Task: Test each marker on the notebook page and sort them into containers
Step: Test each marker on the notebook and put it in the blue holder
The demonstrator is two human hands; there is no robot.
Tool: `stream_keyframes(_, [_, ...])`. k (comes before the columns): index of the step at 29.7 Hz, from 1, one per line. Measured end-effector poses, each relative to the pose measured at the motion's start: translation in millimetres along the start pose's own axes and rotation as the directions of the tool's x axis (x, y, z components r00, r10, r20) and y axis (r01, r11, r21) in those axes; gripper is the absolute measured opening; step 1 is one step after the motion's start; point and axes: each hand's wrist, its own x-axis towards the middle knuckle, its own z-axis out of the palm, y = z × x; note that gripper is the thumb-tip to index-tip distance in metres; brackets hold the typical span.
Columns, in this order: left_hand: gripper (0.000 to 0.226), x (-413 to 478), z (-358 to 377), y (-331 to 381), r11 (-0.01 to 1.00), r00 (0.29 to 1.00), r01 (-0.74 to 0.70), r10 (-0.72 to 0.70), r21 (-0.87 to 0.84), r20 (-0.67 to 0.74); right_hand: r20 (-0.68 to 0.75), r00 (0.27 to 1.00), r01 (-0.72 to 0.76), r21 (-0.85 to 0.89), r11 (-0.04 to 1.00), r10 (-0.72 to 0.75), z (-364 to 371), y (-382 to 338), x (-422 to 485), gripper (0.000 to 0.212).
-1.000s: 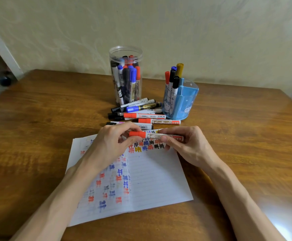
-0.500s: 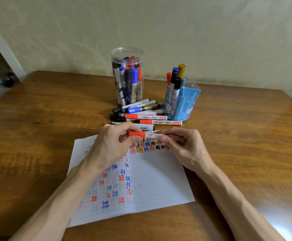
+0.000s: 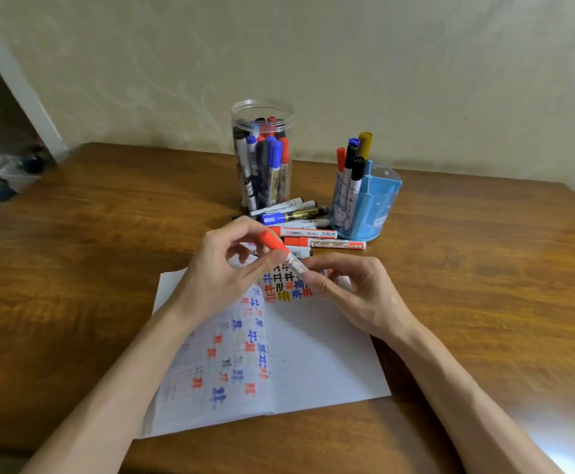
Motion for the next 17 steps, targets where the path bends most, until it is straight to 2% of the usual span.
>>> stream_keyframes(4, [0.016, -10, -24, 23, 0.992, 0.996, -0.060, 0.051, -0.115, -0.078, 0.094, 0.995, 0.038, 0.023, 0.999, -0.040, 8, -21, 7, 0.029])
stream_keyframes(7, [0.017, -31, -57, 31, 0.994, 0.986, -0.100, 0.094, -0.034, -0.141, 0.145, 0.988, 0.070, -0.066, 0.995, -0.060, 20, -31, 14, 0.028])
stream_keyframes(10, [0.021, -63, -95, 37, 0.996, 0.978, -0.079, 0.087, 0.051, -0.188, 0.219, 0.969, 0.147, -0.128, 0.981, -0.117, 45, -49, 22, 0.031])
stream_keyframes(17, [0.014, -168, -167, 41, 0.968, 0.965, 0.049, 0.017, 0.244, -0.262, 0.401, 0.861, 0.349, -0.021, 0.937, -0.311, 120, -98, 44, 0.029])
